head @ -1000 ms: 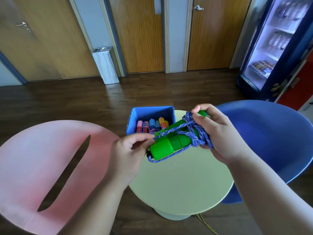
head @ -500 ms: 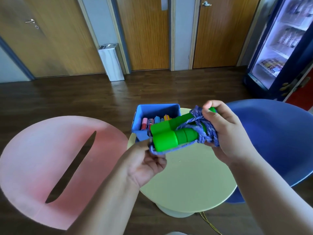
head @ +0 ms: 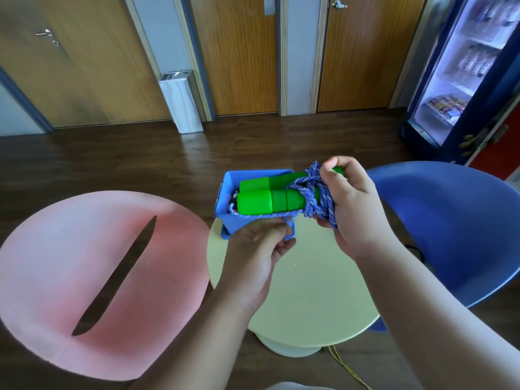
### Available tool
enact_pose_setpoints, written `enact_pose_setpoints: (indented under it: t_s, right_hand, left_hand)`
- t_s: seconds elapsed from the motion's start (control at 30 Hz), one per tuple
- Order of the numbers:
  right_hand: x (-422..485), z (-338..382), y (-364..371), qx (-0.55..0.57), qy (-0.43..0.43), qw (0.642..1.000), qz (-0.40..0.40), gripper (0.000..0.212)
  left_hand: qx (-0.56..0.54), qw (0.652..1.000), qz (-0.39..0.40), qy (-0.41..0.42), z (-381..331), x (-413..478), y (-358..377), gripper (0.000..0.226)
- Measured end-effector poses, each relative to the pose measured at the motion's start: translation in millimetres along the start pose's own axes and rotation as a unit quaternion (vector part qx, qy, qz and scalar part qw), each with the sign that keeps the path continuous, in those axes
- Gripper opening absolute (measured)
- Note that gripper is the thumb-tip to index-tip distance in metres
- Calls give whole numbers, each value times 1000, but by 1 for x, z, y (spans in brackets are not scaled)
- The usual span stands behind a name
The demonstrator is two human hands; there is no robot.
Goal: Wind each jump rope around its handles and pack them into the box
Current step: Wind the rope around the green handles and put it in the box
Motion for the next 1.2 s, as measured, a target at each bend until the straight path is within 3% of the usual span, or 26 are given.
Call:
enact_pose_setpoints:
  t_s: [0.13, 0.27, 0.5, 0.6, 0.77, 0.9, 0.97, 1.03, 1.1, 1.2]
  right_hand:
    - [1, -4, 0, 1, -3, 1000, -10, 13]
    - [2, -12, -4, 29, 23, 999, -24, 14]
    - [6, -31, -12, 47, 77, 992, -89, 17]
    - [9, -45, -15, 65, 105, 986, -110, 19]
    - [14, -55, -16, 47, 112, 989, -88, 20]
    - [21, -55, -30, -28, 76, 997, 0, 12]
    - [21, -56, -41, -47, 58, 997, 28, 6]
    - [21, -57, -50, -41, 42, 998, 33, 16]
    - [25, -60, -58, -43, 37, 998, 36, 19]
    - [30, -74, -67, -84, 20, 996, 29, 12]
  left_hand:
    - [53, 997, 27, 50, -4, 7, -2, 10]
    - [189, 975, 48, 105, 1, 9, -3, 19]
    - [335, 927, 49, 159, 20, 2, 4, 27]
    - [377, 907, 64, 174, 38, -1, 7, 18]
    - [339, 929, 90, 114, 67, -6, 15, 18]
    - [327, 939, 107, -16, 74, 14, -10, 20]
    - [241, 962, 42, -118, 72, 20, -32, 21]
    - [93, 976, -52, -188, 64, 22, -46, 26]
    - [16, 978, -89, -188, 53, 28, -46, 39]
    - [83, 985, -66, -134, 42, 39, -21, 52]
Point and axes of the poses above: each hand's wrist, its own x-axis towards the middle knuckle, its own y-axis out of the palm, z = x × y, the point moved 6 cm from there along x, towards the middle knuckle, and after that the axes turned 9 degrees about y, right-handed, at the moved point
